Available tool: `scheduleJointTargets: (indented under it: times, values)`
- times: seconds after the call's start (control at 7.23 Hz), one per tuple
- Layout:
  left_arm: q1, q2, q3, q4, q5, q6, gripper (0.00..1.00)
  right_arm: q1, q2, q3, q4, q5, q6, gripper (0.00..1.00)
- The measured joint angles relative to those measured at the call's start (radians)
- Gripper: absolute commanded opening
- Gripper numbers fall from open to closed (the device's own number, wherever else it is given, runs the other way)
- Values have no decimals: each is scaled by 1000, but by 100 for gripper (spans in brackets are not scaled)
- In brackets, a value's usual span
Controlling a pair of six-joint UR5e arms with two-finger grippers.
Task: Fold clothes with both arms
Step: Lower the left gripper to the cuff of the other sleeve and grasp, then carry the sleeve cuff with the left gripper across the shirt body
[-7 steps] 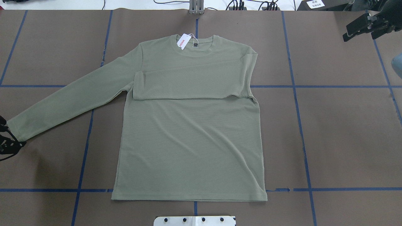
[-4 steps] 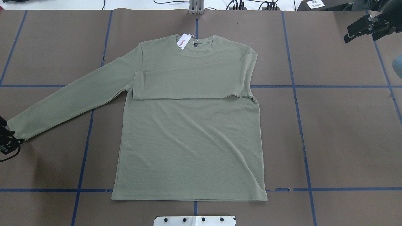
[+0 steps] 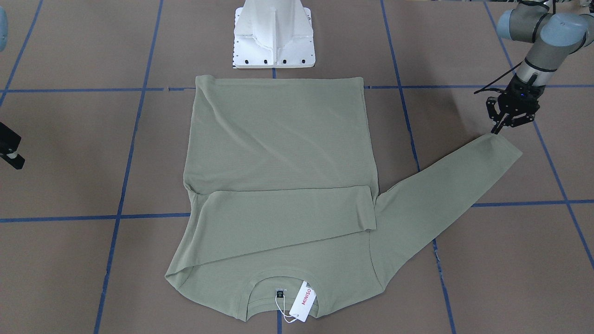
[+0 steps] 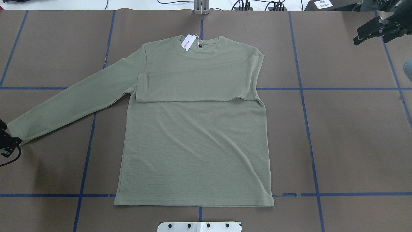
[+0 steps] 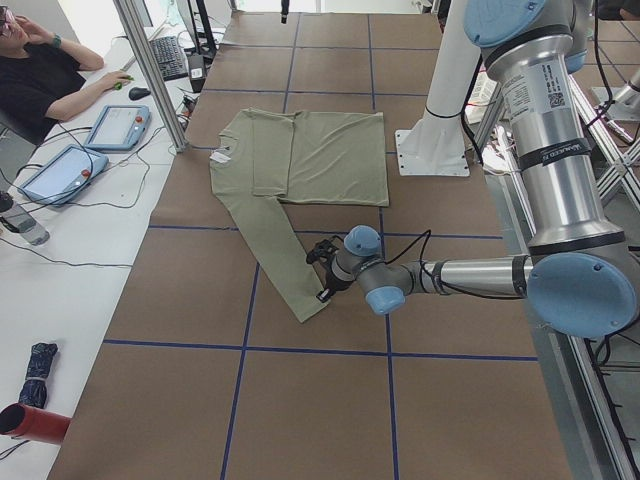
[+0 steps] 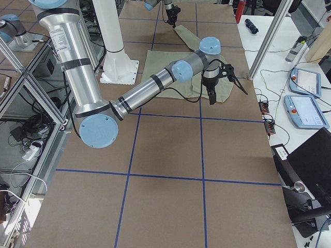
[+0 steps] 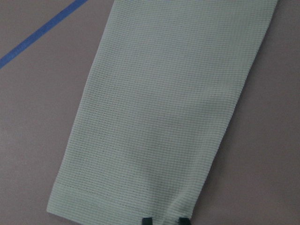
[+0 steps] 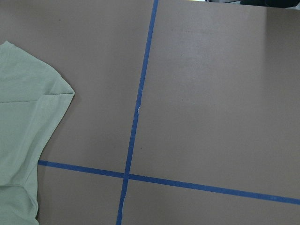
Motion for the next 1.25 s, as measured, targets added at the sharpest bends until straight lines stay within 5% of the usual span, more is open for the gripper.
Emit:
scheduleJointTargets:
  times: [0.42,0.69,1.25]
  values:
    - [-14,-7,-34,-23,-39,4,0,1,-54,22,1,0,-3,100]
    - [-121,-77,-74,7,-152,2,0,14,-125,54,3,0,-21,100]
    - [-251,-450,-105,216,-236,-226,0,65,-223,70,3,2,-125,100]
